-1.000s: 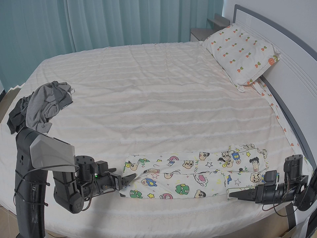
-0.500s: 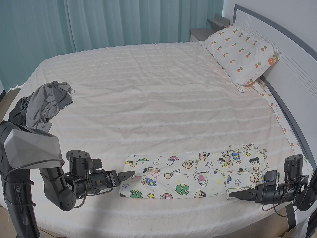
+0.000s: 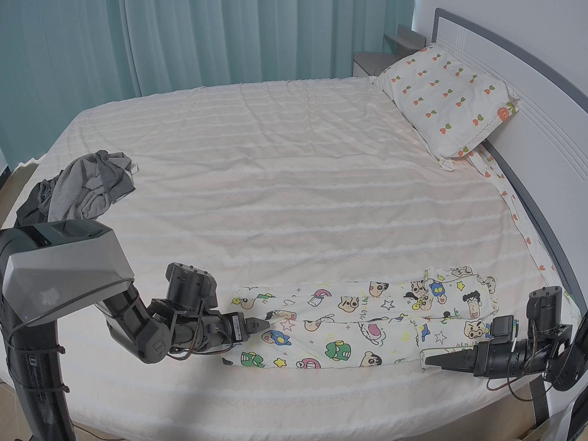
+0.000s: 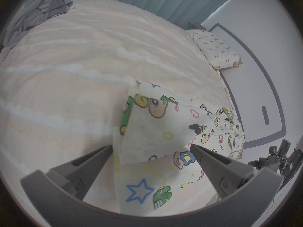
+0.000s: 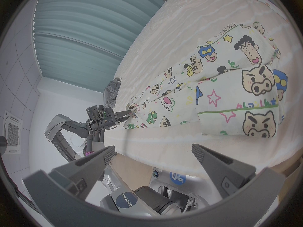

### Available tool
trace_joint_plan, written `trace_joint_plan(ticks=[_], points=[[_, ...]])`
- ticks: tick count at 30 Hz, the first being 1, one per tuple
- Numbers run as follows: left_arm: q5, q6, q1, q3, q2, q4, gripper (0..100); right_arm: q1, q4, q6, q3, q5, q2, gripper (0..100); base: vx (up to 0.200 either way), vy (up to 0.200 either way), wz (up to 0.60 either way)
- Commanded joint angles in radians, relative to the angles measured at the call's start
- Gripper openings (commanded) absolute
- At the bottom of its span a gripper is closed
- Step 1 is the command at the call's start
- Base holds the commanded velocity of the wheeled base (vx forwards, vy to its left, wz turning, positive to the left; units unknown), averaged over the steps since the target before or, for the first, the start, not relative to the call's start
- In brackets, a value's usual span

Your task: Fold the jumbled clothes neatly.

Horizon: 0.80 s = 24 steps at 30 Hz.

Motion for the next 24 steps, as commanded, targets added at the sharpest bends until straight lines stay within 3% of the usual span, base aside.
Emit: trace_joint_plan(ticks=[1, 9, 11, 18, 24], points=[[0.003, -0.002, -0.019, -0.031, 0.021, 0.008, 100, 0.000, 0.000, 0.000, 0.016, 0.000, 0.002, 100, 0.000, 0.000, 0.00], [0.006, -0.020, -0.021, -0.052, 0.040, 0.005, 100, 0.000, 0.000, 0.000, 0.016, 0.000, 0.002, 100, 0.000, 0.000, 0.00], [0.023, -0.094, -0.021, -0.060, 0.037, 0.003, 100, 0.000, 0.001, 0.000, 0.016, -0.001, 0.002, 100, 0.000, 0.000, 0.00], [0.026, -0.162, -0.021, 0.006, 0.013, -0.007, 100, 0.000, 0.001, -0.001, 0.015, -0.001, 0.002, 100, 0.000, 0.000, 0.00], [0.035, -0.286, -0.024, 0.018, -0.018, -0.053, 100, 0.000, 0.001, -0.001, 0.016, -0.001, 0.002, 100, 0.000, 0.000, 0.00]])
